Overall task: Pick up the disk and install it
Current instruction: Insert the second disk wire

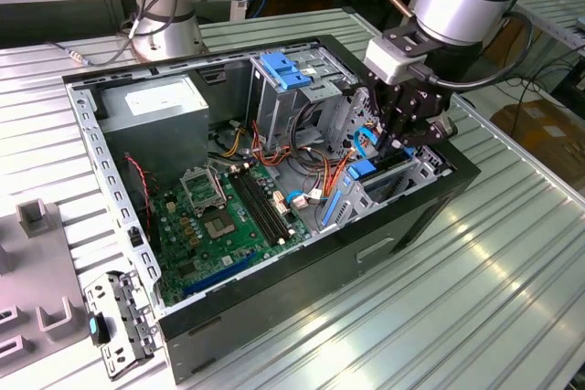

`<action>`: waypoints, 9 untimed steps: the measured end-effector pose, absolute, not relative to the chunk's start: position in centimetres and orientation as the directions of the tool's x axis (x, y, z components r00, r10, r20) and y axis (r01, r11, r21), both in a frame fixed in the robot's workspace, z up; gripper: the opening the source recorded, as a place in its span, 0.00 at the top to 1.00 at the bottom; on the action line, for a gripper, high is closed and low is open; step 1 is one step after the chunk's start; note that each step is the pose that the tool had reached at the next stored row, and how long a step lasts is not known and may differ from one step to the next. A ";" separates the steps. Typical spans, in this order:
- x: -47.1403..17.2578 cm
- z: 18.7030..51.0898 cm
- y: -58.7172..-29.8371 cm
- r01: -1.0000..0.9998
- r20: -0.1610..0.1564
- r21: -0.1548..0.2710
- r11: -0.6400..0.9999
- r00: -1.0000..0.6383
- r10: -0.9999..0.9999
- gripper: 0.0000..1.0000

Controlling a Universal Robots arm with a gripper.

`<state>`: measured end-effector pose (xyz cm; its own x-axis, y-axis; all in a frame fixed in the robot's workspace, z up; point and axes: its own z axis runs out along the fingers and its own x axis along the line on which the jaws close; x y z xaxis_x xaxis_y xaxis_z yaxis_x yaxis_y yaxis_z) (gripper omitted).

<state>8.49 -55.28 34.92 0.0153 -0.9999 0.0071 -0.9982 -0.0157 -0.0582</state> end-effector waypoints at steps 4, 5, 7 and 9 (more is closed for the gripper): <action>8.8 34.8 -55.3 -0.998 0.007 -0.058 -0.007 0.007 -1.000 0.84; 8.8 34.8 -55.3 -0.998 0.007 -0.058 -0.003 0.003 -1.000 0.84; 8.8 34.7 -55.3 -0.998 0.007 -0.058 -0.001 0.001 -1.000 0.84; 8.8 34.4 -55.3 -0.998 0.006 -0.058 0.000 0.000 -1.000 0.84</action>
